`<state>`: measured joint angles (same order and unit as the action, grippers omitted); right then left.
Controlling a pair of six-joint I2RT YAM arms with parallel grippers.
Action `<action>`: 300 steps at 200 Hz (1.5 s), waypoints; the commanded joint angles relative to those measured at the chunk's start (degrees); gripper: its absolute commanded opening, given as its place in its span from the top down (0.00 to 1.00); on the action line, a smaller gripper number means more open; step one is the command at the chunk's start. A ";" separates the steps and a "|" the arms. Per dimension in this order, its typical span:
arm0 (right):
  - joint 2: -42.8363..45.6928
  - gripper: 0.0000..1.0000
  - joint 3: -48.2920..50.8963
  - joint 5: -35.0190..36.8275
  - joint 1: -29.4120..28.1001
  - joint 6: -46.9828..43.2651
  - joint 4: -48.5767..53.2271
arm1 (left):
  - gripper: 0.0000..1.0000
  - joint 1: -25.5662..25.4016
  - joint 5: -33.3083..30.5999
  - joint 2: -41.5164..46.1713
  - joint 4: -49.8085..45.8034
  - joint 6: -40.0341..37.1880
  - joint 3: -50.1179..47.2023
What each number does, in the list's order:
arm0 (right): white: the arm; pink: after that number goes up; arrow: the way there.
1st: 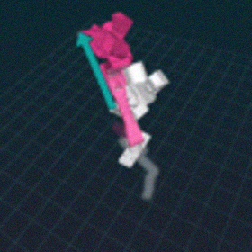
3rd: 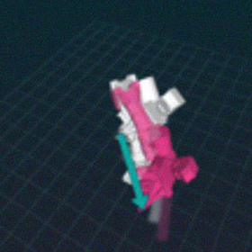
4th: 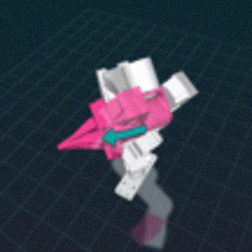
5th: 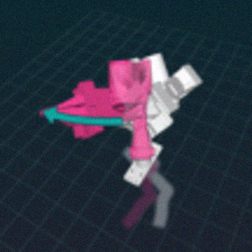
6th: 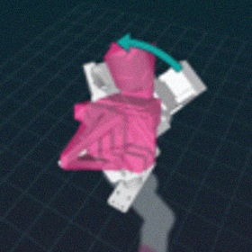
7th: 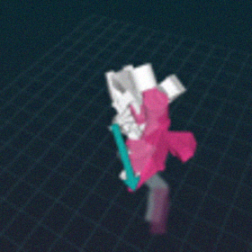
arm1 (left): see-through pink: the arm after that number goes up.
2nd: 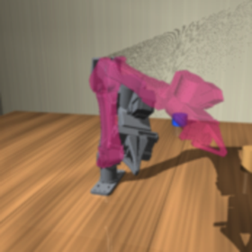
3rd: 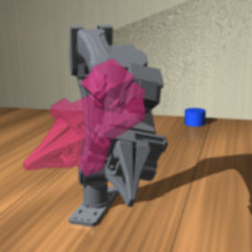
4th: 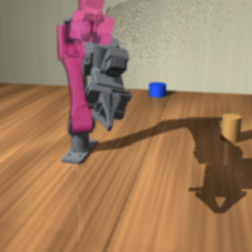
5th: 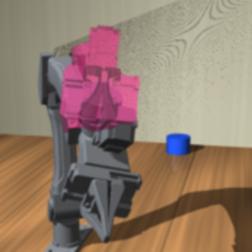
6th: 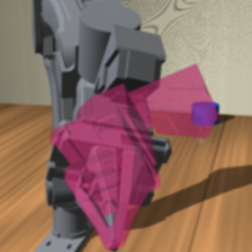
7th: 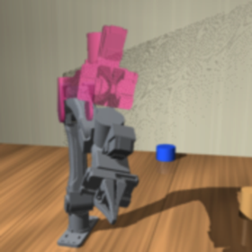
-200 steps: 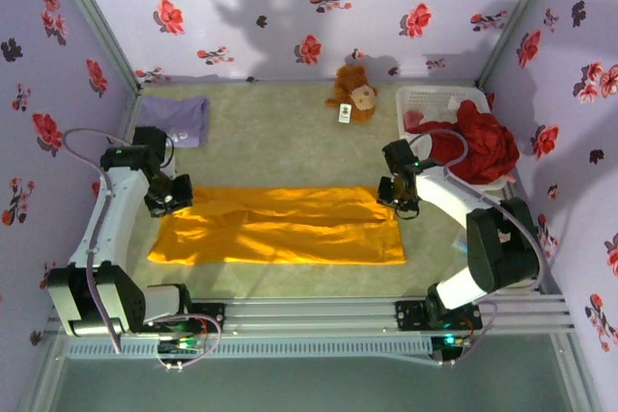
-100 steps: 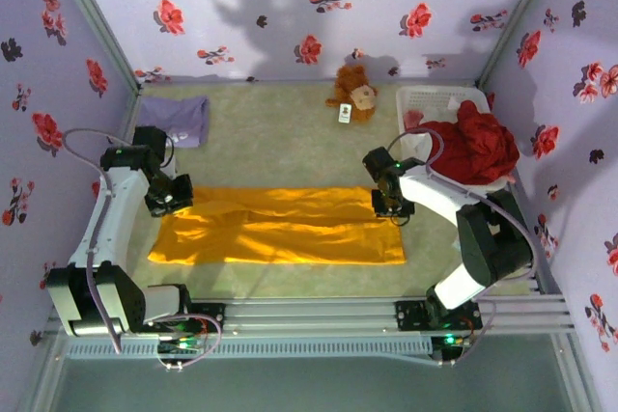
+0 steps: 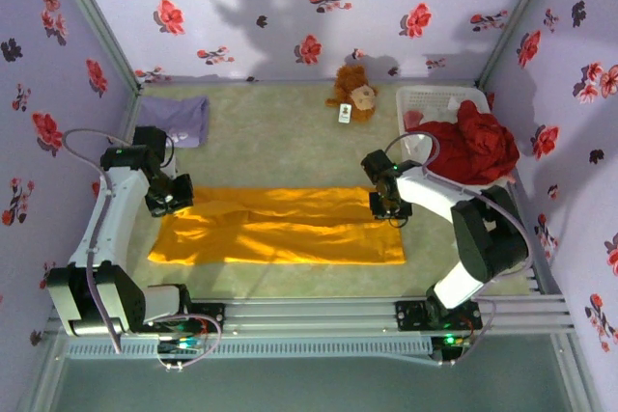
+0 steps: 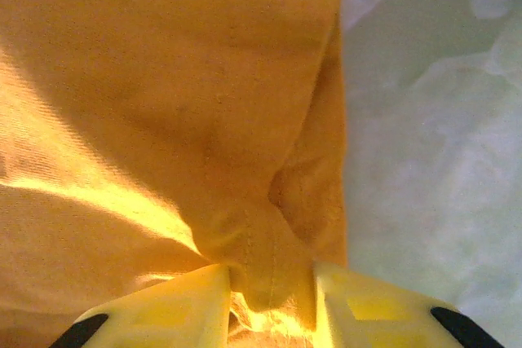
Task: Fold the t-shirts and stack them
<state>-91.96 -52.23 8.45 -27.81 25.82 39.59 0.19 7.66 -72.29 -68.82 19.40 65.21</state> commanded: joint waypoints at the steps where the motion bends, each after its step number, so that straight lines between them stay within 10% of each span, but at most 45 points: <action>1: -0.68 0.74 -0.24 -0.98 -0.39 -0.64 -0.81 | 1.00 0.43 0.94 -0.13 -0.62 0.82 0.88; 45: -0.23 1.00 -4.62 2.09 -1.10 -2.17 4.89 | 1.00 0.45 0.95 -0.22 -1.16 0.61 2.15; 197: -16.84 1.00 -34.08 13.35 4.30 -16.86 19.94 | 1.00 1.90 0.43 -8.85 -4.11 -1.64 18.99; 300: -6.39 0.93 -14.99 3.09 1.42 -1.81 20.20 | 1.00 3.48 0.51 -7.18 -6.04 -2.84 12.42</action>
<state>-100.68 -69.84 13.89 -25.41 18.39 57.25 2.92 7.75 -80.77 -72.55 17.63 80.53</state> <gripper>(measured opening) 0.056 0.055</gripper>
